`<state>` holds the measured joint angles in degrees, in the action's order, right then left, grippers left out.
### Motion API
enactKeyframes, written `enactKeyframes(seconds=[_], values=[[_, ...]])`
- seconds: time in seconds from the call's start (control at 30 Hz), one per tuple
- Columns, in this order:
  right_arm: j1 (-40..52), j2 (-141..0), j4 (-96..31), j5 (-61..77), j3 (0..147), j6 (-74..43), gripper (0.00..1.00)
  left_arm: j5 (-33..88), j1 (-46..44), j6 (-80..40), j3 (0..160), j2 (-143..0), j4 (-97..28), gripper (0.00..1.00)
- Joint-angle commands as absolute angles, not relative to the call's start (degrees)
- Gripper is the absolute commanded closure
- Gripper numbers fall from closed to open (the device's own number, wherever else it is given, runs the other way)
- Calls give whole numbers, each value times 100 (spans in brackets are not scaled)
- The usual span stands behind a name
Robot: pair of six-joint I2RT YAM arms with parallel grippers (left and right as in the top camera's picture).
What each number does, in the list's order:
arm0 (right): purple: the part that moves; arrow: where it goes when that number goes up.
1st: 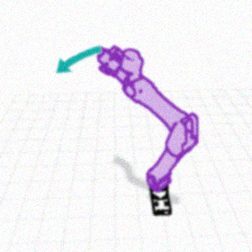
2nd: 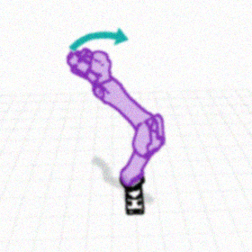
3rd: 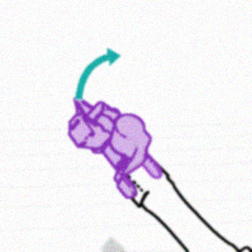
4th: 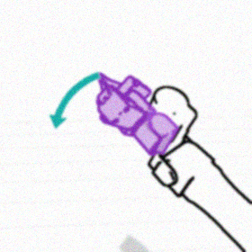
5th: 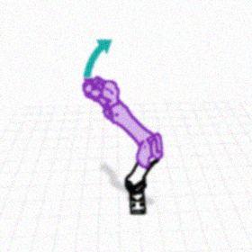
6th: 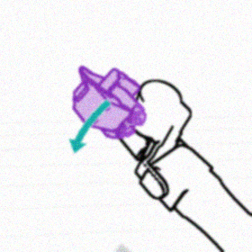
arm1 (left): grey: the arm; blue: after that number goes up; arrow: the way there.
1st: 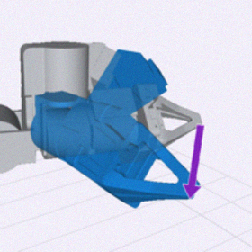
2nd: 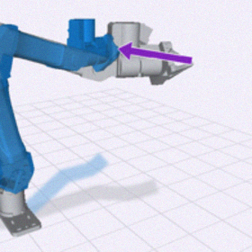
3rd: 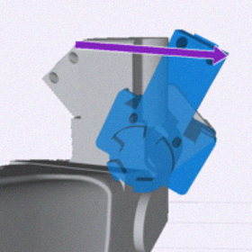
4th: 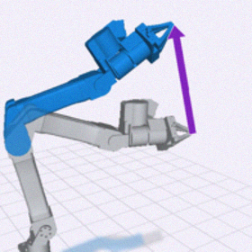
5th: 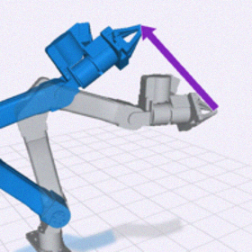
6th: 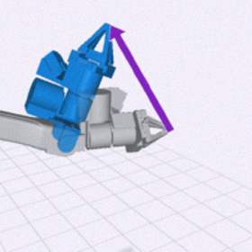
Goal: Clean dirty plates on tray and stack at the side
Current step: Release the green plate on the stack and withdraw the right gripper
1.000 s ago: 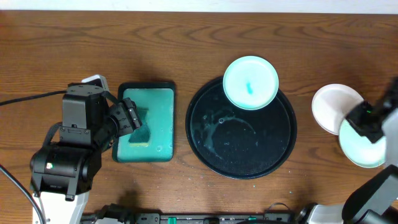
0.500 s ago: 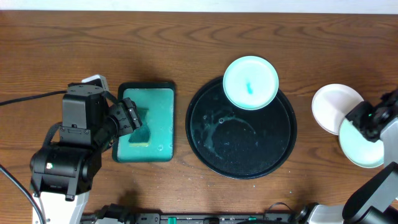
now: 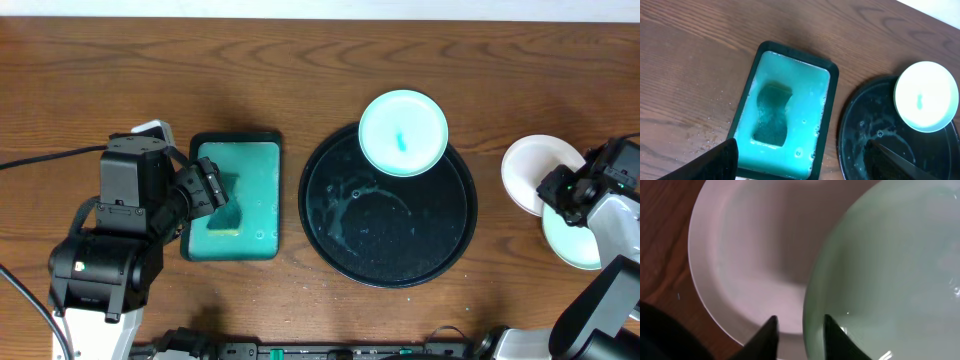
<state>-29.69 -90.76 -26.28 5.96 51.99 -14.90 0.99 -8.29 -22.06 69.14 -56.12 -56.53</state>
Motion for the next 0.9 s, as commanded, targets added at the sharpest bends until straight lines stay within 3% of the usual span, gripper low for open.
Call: enactKeyframes(seconds=[0.0,0.13,0.3,0.57,0.83,0.87], values=[[-2915,-9111,-2637,329,5194,-1559,88,86,-805,-2163,7041,-5612,-5653,20],[-2915,-9111,-2593,329,5194,-1586,81,86,-805,-2163,7041,-5610,-5655,20],[-2915,-9111,-2322,307,5061,-1640,99,86,-805,-2163,7041,-5610,-5655,20],[-2834,-9111,-1326,1428,4991,-1599,99,86,-805,-2163,7041,-5612,-5655,20],[-2759,-9065,-1162,1433,5026,-1236,99,86,-805,-2163,7041,-5612,-5653,20],[-2764,-9065,-1280,1334,5026,-1236,92,86,-805,-2163,7041,-5610,-5653,20]])
